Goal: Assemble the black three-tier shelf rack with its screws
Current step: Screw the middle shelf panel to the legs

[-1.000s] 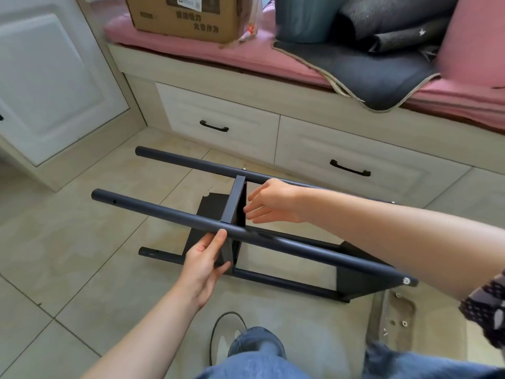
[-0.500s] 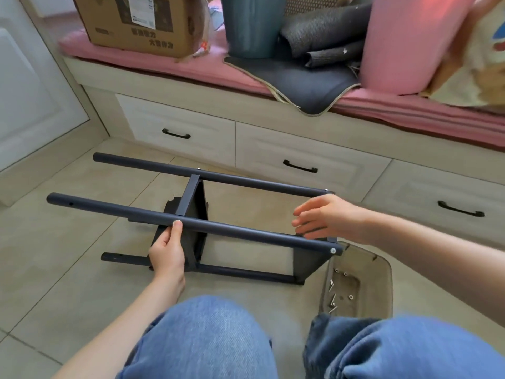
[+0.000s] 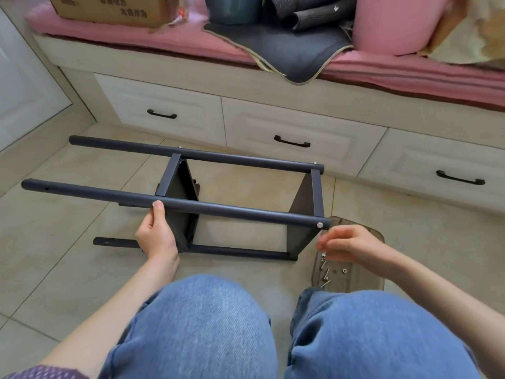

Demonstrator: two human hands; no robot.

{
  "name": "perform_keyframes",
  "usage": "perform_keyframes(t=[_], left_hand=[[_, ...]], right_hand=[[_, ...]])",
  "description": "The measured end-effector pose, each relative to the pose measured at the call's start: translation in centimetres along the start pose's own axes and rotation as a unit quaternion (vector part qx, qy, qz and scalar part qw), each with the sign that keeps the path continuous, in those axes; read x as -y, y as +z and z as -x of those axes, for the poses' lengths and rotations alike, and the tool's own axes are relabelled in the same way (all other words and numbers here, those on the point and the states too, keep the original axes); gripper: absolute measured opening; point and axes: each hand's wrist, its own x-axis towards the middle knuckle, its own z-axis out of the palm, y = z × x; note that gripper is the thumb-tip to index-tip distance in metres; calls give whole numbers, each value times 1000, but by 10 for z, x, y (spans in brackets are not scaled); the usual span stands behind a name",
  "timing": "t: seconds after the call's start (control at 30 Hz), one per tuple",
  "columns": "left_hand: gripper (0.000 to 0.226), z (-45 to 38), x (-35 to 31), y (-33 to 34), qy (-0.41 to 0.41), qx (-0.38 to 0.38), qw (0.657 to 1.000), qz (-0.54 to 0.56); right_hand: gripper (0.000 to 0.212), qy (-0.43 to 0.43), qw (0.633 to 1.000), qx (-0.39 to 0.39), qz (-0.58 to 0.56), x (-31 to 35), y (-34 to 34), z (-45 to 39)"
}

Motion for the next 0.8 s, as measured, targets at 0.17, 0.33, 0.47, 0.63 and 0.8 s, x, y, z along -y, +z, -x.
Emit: perform_keyframes(t=[0.17,0.33,0.47,0.63,0.8], left_hand=[[51,4,0,6,3,-12,1000,17],[21,3,2,5,-6,-11,1000,22],[17,4,2,7,-7,-19,999,37],[29,7,1,10,-17,-16,999,36],[21,9,-2,10,-21,-10,999,35]], right_hand=[[14,71,995,-19,69,-55,9,-29],[19,109,979,-154,80,-92,17,-78],[12,114,958,-189,185,-116,18,-104],[14,97,940,-191,267,-139,20,-121],[20,112,928,-189,302,-153,20,-124]])
